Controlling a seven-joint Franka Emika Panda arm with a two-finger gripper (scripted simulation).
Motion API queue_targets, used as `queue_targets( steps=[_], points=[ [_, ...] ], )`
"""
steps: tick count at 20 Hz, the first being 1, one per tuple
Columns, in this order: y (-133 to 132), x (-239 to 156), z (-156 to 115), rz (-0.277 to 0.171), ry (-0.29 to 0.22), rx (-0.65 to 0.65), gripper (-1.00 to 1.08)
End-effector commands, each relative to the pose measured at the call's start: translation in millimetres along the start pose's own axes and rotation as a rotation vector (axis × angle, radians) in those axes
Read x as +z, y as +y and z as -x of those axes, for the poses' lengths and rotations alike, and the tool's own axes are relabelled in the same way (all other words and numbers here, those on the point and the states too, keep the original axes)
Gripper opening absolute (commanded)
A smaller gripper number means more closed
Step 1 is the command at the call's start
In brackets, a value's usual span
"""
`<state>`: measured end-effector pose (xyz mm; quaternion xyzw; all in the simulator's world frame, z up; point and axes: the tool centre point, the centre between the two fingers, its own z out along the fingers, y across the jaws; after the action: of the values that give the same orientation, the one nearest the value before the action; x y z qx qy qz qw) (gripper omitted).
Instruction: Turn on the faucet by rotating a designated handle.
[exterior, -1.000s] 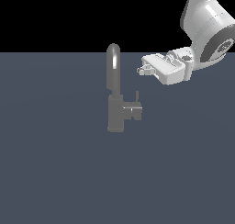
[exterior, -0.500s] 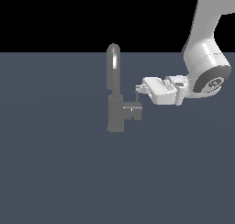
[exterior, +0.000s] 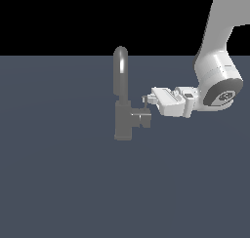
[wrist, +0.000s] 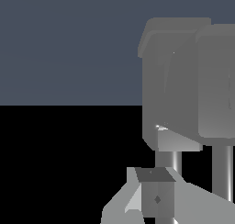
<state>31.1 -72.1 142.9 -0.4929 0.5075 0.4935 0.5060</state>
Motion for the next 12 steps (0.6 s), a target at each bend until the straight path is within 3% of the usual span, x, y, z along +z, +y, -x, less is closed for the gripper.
queue_targets(
  steps=[1, 12],
  points=[
    [2.6, 0.1, 0.6, 0.000, 0.000, 0.000, -1.00],
    [32.9, 0.6, 8.0, 0.000, 0.000, 0.000, -1.00]
  ],
)
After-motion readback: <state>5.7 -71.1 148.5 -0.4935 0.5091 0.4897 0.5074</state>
